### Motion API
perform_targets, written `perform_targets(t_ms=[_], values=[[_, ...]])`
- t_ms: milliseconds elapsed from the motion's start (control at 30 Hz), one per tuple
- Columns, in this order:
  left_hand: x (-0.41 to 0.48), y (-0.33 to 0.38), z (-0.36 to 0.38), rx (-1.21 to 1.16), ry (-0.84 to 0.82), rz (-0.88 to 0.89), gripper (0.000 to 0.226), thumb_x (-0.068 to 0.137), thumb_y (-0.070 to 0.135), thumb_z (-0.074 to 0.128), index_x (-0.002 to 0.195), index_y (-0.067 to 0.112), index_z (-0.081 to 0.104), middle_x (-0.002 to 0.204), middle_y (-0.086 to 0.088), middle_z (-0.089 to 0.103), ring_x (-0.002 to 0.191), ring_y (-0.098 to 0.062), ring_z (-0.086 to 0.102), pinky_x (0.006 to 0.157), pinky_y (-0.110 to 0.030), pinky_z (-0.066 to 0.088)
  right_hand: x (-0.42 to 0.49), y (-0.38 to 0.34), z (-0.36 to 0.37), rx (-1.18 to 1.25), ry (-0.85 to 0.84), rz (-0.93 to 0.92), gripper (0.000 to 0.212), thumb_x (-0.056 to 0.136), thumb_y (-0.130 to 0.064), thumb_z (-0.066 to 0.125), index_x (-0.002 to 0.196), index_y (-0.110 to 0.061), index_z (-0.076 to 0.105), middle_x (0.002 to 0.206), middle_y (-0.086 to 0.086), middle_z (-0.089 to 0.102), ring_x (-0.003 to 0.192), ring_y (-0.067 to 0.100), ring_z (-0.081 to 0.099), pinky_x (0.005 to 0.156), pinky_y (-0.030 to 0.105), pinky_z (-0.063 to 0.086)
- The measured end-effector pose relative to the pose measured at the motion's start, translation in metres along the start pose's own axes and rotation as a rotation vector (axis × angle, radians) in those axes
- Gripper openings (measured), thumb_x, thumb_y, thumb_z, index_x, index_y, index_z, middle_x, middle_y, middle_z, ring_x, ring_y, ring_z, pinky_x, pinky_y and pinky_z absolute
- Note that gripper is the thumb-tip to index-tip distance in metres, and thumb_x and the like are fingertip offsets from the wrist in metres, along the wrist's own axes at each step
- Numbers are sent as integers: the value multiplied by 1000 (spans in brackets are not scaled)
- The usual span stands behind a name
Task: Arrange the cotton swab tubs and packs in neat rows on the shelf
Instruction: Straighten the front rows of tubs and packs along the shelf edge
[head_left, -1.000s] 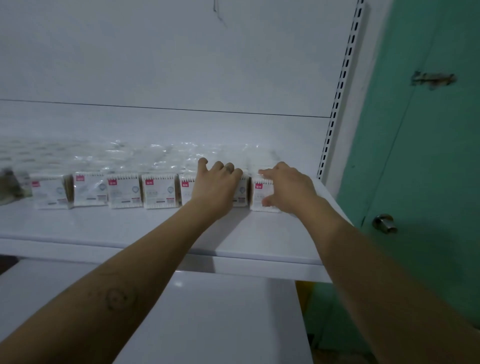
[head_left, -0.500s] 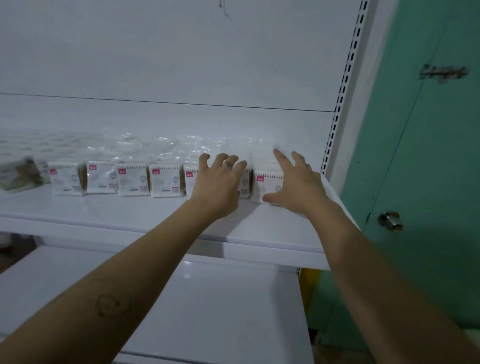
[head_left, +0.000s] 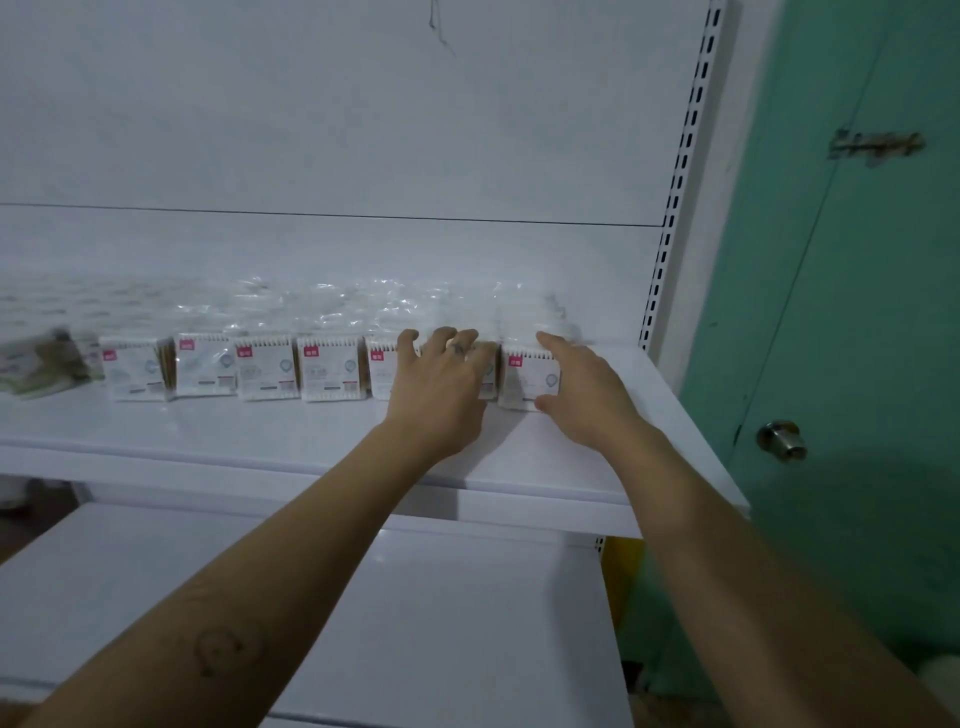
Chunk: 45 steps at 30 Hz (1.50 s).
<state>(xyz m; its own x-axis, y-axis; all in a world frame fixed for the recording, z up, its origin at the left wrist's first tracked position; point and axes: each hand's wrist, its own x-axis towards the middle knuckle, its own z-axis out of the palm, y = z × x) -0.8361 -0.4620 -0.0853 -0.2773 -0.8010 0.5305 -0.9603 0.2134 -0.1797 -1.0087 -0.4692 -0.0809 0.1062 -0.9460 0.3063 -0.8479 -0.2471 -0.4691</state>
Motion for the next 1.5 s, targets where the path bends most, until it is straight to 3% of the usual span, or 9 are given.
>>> perform_targets(t_ms=[100,200,333,667,967,1133,1367,1433,1500], values=[[-5,-4,-2,6,-2,10,63,89,38,61,144,25,32,154,-2,32,143,-24,24,113,-54,13,-2,-2,-1,-78,4,18,92,86,-30,72,154,-35,12,154,12,27,132,29,41,106,39,37],[-12,-17,-3,17,-3,-8,65,90,41,60,146,27,29,156,-1,30,144,-24,22,113,-54,12,-8,-8,-8,-222,96,42,102,83,-45,73,155,-35,1,162,14,-3,148,33,10,119,47,15],[-18,-38,-13,3,-10,-71,63,93,44,56,148,28,30,158,-2,26,145,-25,20,114,-54,12,-10,-32,-12,-332,168,-107,93,86,-52,66,154,-37,5,163,8,-8,150,28,-6,120,50,0],[-84,-169,-36,86,24,-280,64,92,45,58,148,31,32,158,2,27,145,-23,20,114,-51,12,-2,-156,67,-357,92,-337,78,89,-56,58,153,-39,15,164,6,-3,150,27,-7,118,57,-7],[-119,-295,-17,51,35,-338,70,88,39,66,148,28,32,155,0,31,142,-25,24,110,-48,21,3,-257,146,-400,144,-328,67,93,-48,56,151,-35,24,162,7,10,149,27,3,118,56,-7],[-120,-346,12,-36,143,-287,67,79,27,77,139,24,48,144,-6,47,131,-32,37,100,-49,28,21,-304,182,-369,275,-288,62,91,-44,60,147,-33,35,158,3,25,144,25,17,117,49,0],[-110,-370,43,-159,315,-148,54,60,3,77,112,17,66,116,-9,64,105,-33,57,81,-48,42,45,-321,211,-574,277,-189,77,87,-61,54,152,-36,21,163,12,-2,149,29,-12,111,63,-17],[-107,-375,44,-176,337,-130,52,58,2,76,106,20,66,115,-7,63,104,-31,57,78,-44,40,52,-323,218,-566,290,-180,74,89,-55,54,152,-34,22,163,10,4,150,27,-9,110,61,-20],[-107,-376,45,-185,335,-142,53,56,0,76,104,21,67,114,-5,63,102,-30,58,76,-41,38,53,-323,226,-542,307,-200,72,88,-48,60,150,-28,31,159,8,23,149,26,10,111,59,-17]])
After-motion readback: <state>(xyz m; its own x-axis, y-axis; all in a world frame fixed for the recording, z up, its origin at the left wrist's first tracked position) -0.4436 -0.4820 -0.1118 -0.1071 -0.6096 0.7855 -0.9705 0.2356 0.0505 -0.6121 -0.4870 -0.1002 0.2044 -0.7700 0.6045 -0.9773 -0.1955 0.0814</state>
